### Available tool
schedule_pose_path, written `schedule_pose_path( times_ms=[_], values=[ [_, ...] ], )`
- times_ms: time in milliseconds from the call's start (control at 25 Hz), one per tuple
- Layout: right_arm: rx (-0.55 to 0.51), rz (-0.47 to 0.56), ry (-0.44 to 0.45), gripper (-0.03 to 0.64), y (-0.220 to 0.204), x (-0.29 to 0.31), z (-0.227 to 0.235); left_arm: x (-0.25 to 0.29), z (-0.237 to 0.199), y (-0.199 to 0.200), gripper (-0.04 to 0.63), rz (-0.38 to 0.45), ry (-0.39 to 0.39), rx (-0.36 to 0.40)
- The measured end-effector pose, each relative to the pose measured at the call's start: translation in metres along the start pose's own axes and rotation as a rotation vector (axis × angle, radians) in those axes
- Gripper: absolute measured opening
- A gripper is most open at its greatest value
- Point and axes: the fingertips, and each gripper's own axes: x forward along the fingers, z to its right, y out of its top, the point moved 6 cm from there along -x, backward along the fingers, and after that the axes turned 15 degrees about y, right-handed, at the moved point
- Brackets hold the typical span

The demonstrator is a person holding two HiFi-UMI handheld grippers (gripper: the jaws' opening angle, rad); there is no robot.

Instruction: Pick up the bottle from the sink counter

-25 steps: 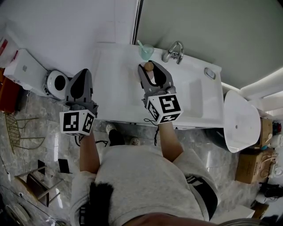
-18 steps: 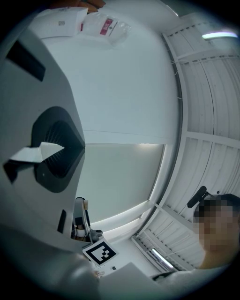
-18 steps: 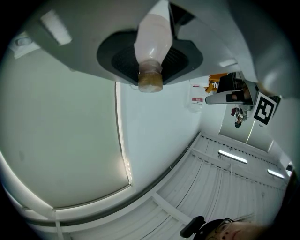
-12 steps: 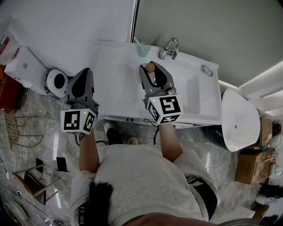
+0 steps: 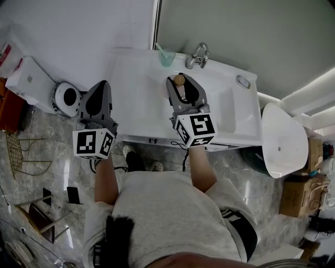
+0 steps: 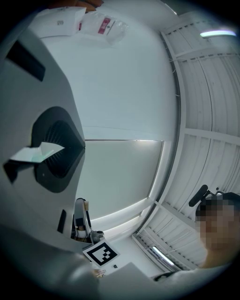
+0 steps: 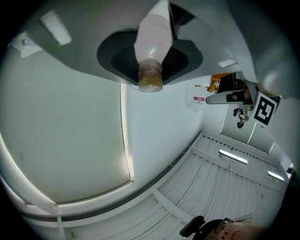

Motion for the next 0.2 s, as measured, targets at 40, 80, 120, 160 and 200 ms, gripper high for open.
schedule_pose_path(
  times_ms=[40, 80, 120, 160, 200],
  values=[
    [0.0, 0.0, -0.001, 0.152, 0.0002, -0.0005, -0.0002, -0.0004, -0.0003, 0.0, 0.008, 0.002, 0.002, -0.002],
    [-0.001, 0.001, -0.002, 0.152, 0.0004, -0.001, -0.0006, -0.001, -0.0005, 0.0002, 0.008, 0.004, 0.003, -0.001],
    [-0.001, 0.002, -0.003, 0.152, 0.0008, -0.0016, -0.001, -0.0016, -0.0006, 0.0009, 0.008, 0.004, 0.003, 0.001],
    [-0.002, 0.003, -0.003, 0.152, 0.0012, -0.0021, -0.0013, -0.0023, -0.0006, 0.0017, 0.008, 0.003, 0.002, 0.005],
    [-0.002, 0.004, -0.004, 0.152, 0.0016, -0.0025, -0.0017, -0.0029, -0.0006, 0.0027, 0.008, 0.002, 0.0, 0.01]
  ],
)
